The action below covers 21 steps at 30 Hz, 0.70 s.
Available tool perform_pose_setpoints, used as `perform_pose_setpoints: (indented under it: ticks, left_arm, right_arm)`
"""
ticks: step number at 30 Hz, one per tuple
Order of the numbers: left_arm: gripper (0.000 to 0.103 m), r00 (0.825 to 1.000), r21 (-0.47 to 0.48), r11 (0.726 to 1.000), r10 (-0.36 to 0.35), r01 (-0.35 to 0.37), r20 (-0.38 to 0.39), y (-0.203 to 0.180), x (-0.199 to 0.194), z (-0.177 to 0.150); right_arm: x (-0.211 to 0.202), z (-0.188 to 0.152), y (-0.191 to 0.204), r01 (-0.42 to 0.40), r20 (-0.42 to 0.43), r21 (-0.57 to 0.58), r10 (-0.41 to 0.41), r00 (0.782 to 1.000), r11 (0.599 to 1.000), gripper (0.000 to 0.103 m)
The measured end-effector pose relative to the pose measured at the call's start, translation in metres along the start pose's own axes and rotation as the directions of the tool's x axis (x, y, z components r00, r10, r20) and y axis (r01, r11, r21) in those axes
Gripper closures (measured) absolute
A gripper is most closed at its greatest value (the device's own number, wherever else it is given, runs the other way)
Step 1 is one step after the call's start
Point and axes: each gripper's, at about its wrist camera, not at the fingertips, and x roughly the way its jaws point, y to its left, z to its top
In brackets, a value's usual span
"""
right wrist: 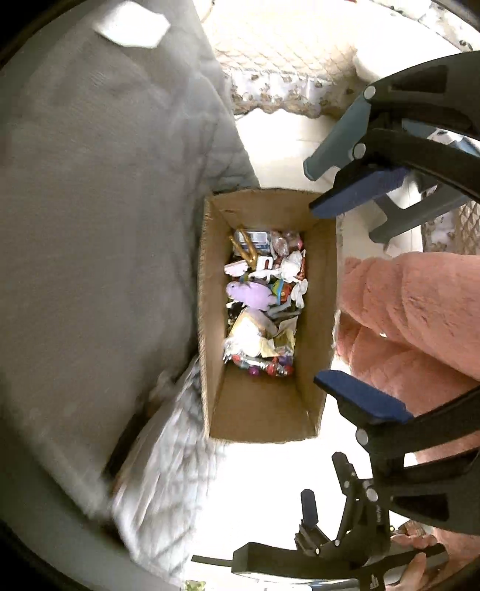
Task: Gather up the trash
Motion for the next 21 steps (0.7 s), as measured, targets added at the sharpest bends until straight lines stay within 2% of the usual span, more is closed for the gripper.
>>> perform_pose_setpoints:
  ticks: [3,6,7,9,11,12,13,15,16,18,19,20,21]
  left_arm:
    - [0.020,0.997,0.045,0.999,-0.022,0.018,0.070,-0.005,-0.061,-0.014]
    - [0.020,0.982,0.036,0.999,-0.029,0.022,0.187,-0.004,-0.127,-0.025]
    - [0.020,0.972,0.022,1.000,-0.022,0.017,0.234,-0.003,-0.149,-0.027]
    - [0.020,0.928,-0.030,0.999,0.046,-0.038,0.369,-0.005,-0.203,-0.027]
    - [0.020,0.863,-0.097,0.991,0.127,-0.090,0.489,-0.007,-0.250,-0.023]
    - [0.020,0.823,-0.137,0.986,0.159,-0.100,0.545,-0.008,-0.275,-0.020]
    - [0.020,0.770,-0.179,0.979,0.185,-0.093,0.610,-0.008,-0.306,-0.016]
    - [0.020,0.696,-0.223,0.971,0.218,-0.085,0.684,-0.011,-0.346,-0.011]
    - [0.020,0.649,-0.251,0.964,0.248,-0.091,0.719,-0.013,-0.371,-0.005]
    - [0.020,0.593,-0.268,0.958,0.273,-0.099,0.758,-0.017,-0.405,0.003]
    - [0.020,0.563,-0.289,0.951,0.299,-0.111,0.770,-0.020,-0.422,0.007]
    - [0.020,0.543,-0.310,0.943,0.323,-0.118,0.775,-0.022,-0.434,0.009]
    - [0.020,0.515,-0.322,0.940,0.333,-0.114,0.790,-0.023,-0.448,0.009]
  right_arm:
    - [-0.049,0.004,0.010,-0.027,0.043,-0.037,0.029,0.999,0.999,0.016]
    - [-0.112,0.014,0.019,-0.051,0.107,-0.068,0.058,0.993,0.996,0.015]
    - [-0.128,0.018,0.022,-0.054,0.133,-0.072,0.063,0.989,0.996,0.015]
    - [-0.170,0.031,0.027,-0.047,0.222,-0.083,0.064,0.973,0.995,0.015]
    - [-0.219,0.049,0.033,0.003,0.348,-0.093,0.030,0.937,0.996,0.010]
    - [-0.238,0.057,0.035,0.023,0.401,-0.092,0.016,0.916,0.996,0.010]
    - [-0.258,0.064,0.037,0.032,0.456,-0.091,0.013,0.890,0.995,0.009]
    - [-0.306,0.081,0.043,0.053,0.577,-0.086,0.006,0.817,0.995,0.005]
    - [-0.327,0.087,0.047,0.070,0.625,-0.082,-0.003,0.780,0.994,0.006]
    - [-0.365,0.096,0.053,0.089,0.710,-0.081,-0.005,0.704,0.993,0.006]
    - [-0.380,0.099,0.057,0.097,0.738,-0.082,-0.005,0.675,0.992,0.006]
    - [-0.392,0.101,0.059,0.107,0.757,-0.083,-0.007,0.653,0.991,0.006]
    - [-0.407,0.103,0.063,0.123,0.783,-0.081,-0.013,0.621,0.989,0.006]
